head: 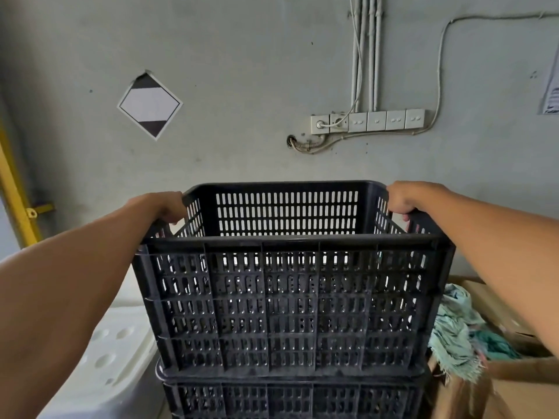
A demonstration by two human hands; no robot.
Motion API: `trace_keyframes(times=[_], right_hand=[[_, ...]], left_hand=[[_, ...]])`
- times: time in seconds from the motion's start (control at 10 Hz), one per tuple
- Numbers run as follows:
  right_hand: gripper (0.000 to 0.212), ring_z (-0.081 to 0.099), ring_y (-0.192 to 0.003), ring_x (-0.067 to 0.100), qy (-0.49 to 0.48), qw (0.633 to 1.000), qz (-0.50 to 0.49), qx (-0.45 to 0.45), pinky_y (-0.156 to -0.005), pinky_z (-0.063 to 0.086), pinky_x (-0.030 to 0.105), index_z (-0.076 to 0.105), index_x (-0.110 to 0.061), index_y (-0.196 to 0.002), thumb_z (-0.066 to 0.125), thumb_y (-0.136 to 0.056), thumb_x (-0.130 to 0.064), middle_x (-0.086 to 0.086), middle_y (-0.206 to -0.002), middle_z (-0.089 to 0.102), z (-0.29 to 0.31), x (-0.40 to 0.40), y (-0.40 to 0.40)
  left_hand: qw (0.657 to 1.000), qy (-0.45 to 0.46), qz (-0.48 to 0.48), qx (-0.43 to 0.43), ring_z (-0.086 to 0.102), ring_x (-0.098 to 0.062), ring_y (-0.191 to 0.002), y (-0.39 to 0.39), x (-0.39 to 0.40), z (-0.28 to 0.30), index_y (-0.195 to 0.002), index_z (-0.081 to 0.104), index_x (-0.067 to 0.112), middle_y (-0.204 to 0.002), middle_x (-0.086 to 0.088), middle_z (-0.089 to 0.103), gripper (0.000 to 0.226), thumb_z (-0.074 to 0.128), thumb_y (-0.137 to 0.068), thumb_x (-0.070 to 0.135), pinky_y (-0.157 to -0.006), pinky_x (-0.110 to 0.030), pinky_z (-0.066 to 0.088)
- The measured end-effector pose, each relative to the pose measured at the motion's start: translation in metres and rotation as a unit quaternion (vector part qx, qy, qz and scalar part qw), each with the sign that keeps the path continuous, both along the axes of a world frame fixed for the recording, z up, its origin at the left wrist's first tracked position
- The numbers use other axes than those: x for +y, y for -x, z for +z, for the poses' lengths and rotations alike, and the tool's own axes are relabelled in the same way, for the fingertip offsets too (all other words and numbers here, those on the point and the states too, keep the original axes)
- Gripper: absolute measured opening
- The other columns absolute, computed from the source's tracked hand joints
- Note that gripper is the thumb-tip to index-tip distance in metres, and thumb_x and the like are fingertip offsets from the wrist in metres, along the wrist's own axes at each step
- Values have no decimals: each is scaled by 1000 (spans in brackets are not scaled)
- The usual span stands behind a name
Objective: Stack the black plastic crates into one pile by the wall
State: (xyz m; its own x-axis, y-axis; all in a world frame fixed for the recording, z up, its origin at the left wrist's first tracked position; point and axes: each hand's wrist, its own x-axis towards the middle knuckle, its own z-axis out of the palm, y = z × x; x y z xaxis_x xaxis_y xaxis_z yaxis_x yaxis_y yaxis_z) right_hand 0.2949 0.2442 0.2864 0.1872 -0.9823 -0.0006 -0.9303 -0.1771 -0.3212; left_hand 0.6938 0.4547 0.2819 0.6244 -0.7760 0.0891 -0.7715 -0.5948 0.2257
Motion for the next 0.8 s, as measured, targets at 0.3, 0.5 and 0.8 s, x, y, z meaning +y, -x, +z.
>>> trace_keyframes(times=[0.3, 0.5, 0.8], right_hand=[[44, 65, -78, 40, -29, 999, 6, -42, -64, 51, 45, 34, 3, -144, 30, -100, 0, 29, -89, 61, -5, -2, 6], [48, 62, -72, 31, -19, 1000, 23, 3, -56, 50, 37, 32, -1, -146, 34, -98, -3, 30, -100, 61, -4, -5, 5], [82, 17, -150, 37, 4, 992, 71, 103, -120, 19, 45, -1, -9, -158, 43, -101, -48, 16, -166, 8, 13, 9, -2]], left_hand=[[999, -52, -10, 10, 57, -30, -80, 17, 5, 7, -136, 39, -3, -110, -23, 59, 43, 44, -94, -9, -59, -39, 48], [999, -31, -8, 18, 57, -26, -68, 15, 2, 4, -134, 39, -3, -102, -23, 58, 40, 43, -95, -8, -52, -35, 45], [1000, -6, -10, -23, 45, -32, -137, -2, -20, 19, -146, 40, 1, -152, -19, 43, 53, 50, -98, 22, -110, -37, 36]])
